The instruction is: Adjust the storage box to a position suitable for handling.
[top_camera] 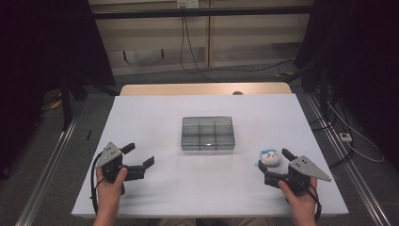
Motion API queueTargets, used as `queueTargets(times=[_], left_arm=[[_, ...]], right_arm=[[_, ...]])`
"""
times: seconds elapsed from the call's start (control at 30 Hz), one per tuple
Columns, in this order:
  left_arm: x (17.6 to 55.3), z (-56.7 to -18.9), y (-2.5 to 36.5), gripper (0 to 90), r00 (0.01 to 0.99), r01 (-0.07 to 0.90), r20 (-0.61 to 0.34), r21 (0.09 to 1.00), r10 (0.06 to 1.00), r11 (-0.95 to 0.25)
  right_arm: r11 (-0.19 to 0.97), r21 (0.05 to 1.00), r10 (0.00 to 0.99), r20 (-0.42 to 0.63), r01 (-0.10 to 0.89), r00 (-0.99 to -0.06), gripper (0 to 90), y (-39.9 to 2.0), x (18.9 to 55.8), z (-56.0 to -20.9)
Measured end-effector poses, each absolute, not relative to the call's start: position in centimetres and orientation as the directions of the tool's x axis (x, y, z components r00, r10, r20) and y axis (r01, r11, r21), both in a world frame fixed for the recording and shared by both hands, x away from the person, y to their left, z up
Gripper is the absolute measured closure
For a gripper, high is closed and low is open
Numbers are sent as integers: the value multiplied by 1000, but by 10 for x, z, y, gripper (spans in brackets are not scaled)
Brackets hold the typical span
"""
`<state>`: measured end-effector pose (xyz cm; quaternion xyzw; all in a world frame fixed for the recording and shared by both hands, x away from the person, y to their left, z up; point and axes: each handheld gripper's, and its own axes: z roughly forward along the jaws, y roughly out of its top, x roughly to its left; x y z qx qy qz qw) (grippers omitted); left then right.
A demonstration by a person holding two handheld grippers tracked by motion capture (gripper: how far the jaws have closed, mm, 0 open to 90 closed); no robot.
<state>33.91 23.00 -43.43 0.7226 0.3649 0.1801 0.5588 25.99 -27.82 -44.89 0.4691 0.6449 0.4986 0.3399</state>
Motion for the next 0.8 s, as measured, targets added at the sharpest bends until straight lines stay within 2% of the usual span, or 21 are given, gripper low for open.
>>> queueTargets(times=[0.8], left_arm=[[339, -433, 208, 44, 705, 330, -119, 928, 699, -174]], right_arm=[[86, 953, 940, 18, 289, -340, 79, -268, 266, -443]])
